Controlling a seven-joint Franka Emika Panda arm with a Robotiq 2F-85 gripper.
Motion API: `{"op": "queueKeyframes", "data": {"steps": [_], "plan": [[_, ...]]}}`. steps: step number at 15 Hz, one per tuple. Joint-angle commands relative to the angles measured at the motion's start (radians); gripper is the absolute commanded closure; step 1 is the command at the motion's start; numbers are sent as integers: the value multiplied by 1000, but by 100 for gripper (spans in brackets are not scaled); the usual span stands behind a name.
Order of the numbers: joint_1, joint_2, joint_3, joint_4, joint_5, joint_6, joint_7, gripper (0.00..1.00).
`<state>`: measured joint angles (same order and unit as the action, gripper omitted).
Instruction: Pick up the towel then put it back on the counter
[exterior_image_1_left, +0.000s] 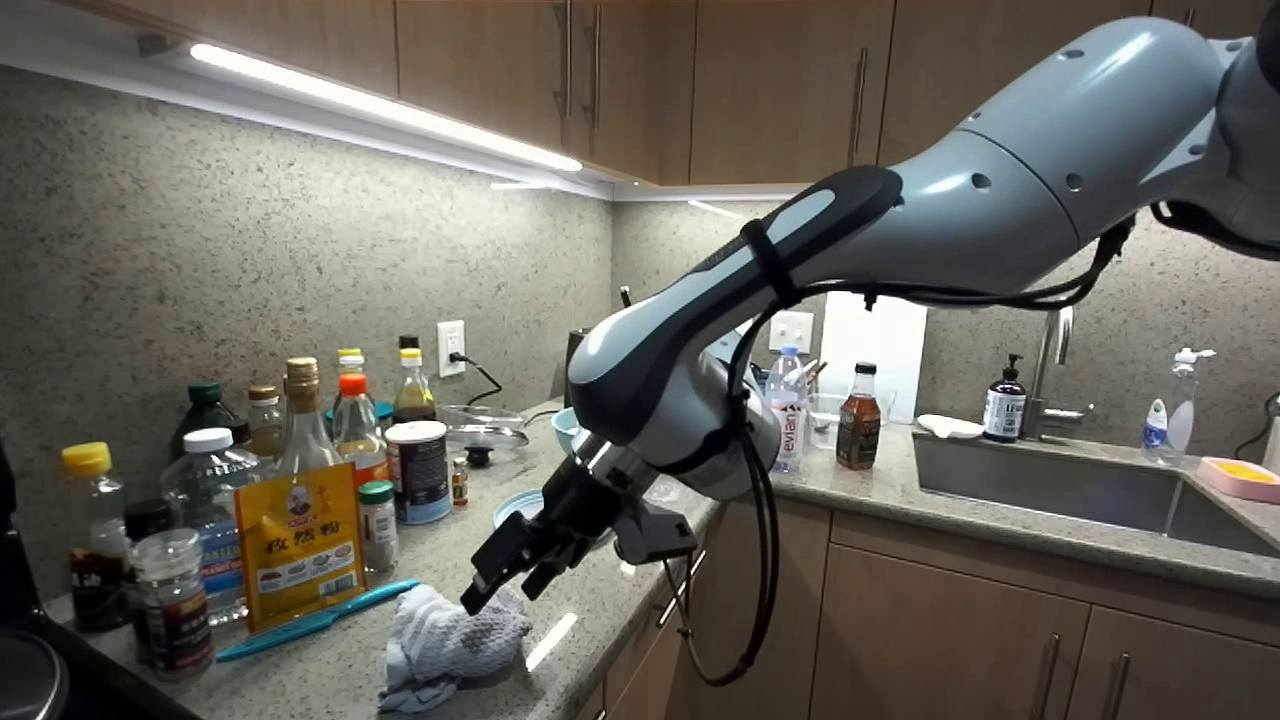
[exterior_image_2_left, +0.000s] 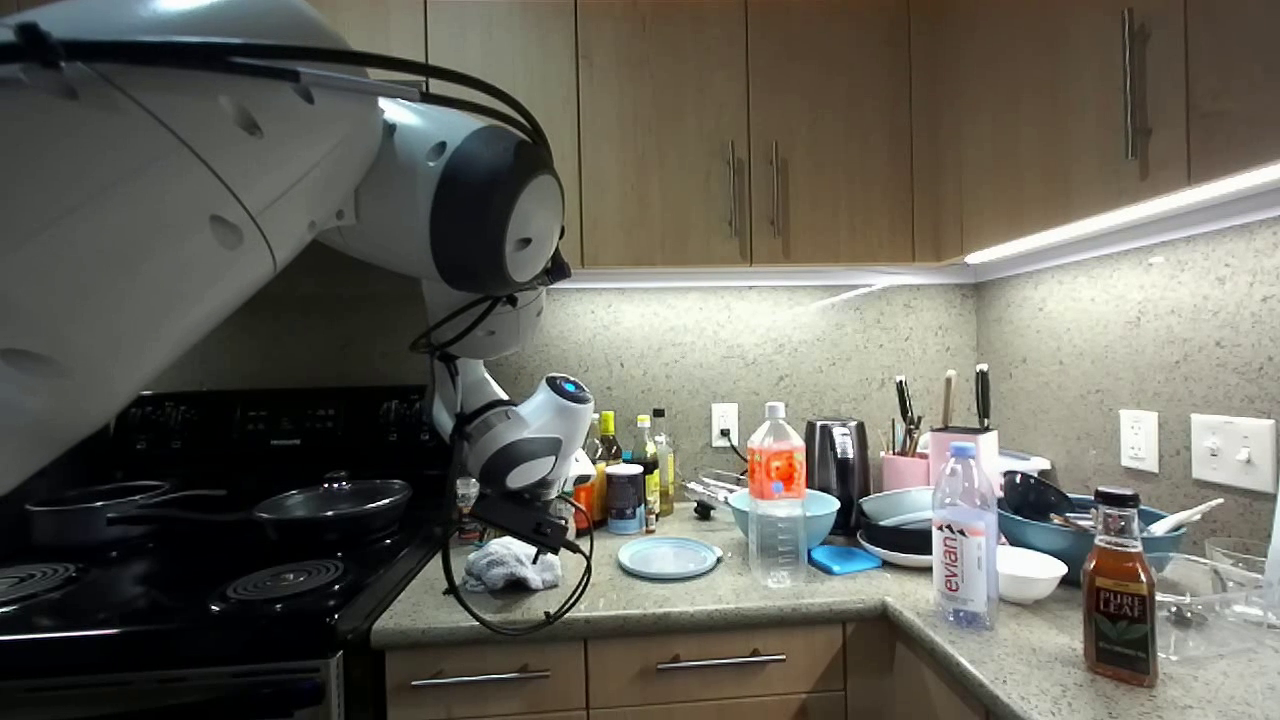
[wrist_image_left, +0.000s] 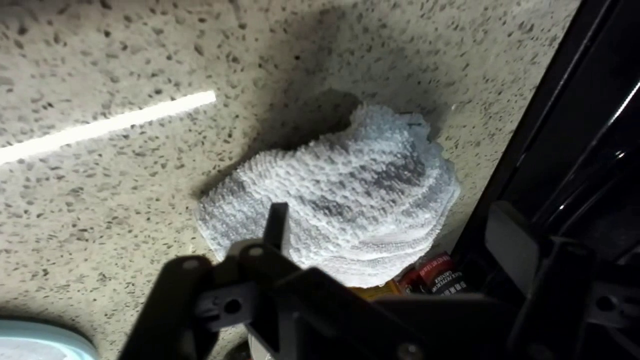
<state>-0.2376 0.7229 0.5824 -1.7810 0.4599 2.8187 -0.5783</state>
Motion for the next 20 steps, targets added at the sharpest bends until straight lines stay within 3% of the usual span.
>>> {"op": "queueKeyframes", "data": {"steps": [1,8,12,17,20], "plan": [[-28,17,46,9,8,-7,4,0],[-6,25,29,25,-1,-21,111,0],[19,3,11,23,25,-19,244,0],[104,1,-78,49,71,-8,518,0],[194,-13,-190,58,53,-25,676,0]]}}
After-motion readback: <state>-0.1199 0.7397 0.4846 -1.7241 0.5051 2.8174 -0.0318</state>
